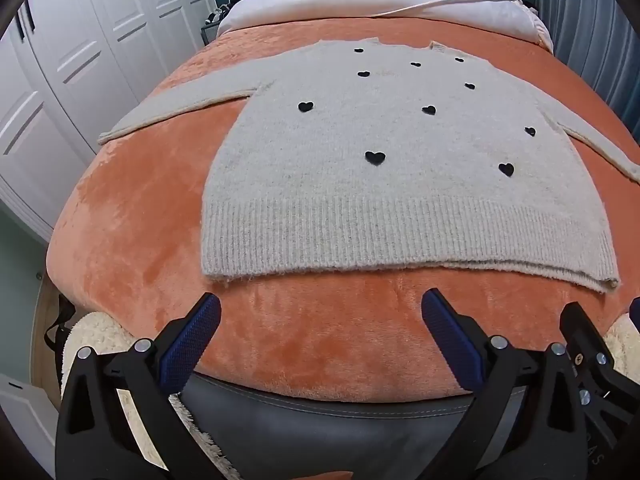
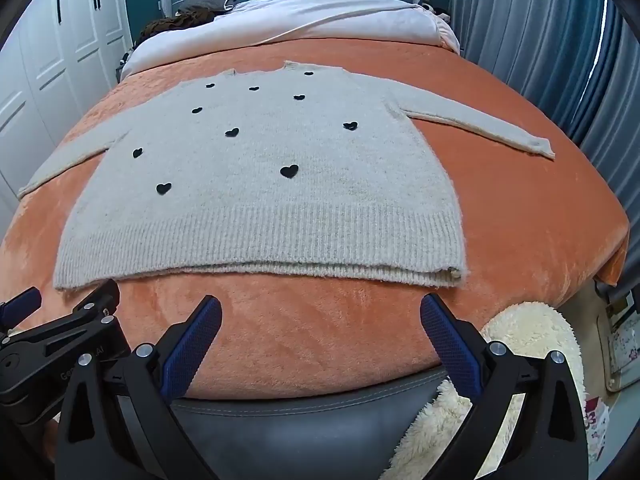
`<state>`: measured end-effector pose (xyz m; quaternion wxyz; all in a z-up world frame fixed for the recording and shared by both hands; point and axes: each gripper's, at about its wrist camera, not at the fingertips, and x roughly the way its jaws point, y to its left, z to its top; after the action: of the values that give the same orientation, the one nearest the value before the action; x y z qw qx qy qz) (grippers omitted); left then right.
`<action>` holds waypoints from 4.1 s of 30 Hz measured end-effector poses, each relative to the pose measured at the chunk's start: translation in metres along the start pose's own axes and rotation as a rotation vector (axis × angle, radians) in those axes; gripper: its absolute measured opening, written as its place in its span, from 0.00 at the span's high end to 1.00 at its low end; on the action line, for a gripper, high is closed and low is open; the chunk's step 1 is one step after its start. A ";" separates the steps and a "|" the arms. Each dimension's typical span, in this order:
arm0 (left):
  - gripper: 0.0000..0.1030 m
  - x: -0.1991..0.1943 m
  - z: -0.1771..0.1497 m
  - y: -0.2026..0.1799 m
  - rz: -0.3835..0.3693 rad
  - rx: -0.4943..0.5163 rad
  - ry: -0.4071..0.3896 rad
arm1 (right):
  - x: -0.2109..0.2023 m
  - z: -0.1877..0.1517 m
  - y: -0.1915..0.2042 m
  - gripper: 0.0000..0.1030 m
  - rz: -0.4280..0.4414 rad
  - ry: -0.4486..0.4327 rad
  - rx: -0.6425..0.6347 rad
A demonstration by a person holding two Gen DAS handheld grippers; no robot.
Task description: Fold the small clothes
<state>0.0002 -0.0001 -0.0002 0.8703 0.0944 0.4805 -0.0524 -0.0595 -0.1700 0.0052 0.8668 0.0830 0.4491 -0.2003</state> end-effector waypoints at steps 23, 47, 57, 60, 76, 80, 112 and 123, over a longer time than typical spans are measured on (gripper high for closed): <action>0.05 -0.005 0.000 -0.005 0.016 0.005 -0.015 | -0.005 -0.001 0.001 0.05 -0.043 -0.010 -0.006; 0.05 -0.005 0.000 -0.006 0.020 0.008 -0.017 | -0.006 -0.001 0.001 0.06 -0.048 -0.013 -0.007; 0.05 -0.005 0.000 -0.006 0.020 0.008 -0.018 | -0.006 -0.001 0.001 0.06 -0.049 -0.013 -0.008; 0.06 -0.005 0.000 -0.005 0.021 0.008 -0.017 | -0.006 -0.001 0.001 0.06 -0.048 -0.012 -0.008; 0.06 -0.007 0.000 -0.005 0.022 0.006 -0.019 | -0.006 -0.001 0.001 0.06 -0.048 -0.011 -0.007; 0.06 -0.007 0.000 -0.004 0.022 0.005 -0.019 | -0.006 -0.001 0.001 0.06 -0.048 -0.011 -0.007; 0.05 0.005 -0.005 -0.004 0.014 -0.001 0.008 | 0.008 -0.004 -0.003 0.06 -0.011 0.026 -0.006; 0.05 0.030 0.042 0.029 -0.035 -0.090 0.009 | 0.095 0.102 -0.201 0.08 0.090 0.014 0.400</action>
<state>0.0561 0.0190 -0.0010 0.8704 0.0470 0.4880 -0.0453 -0.0188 -0.4110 -0.0054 0.8381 0.2748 0.4021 -0.2457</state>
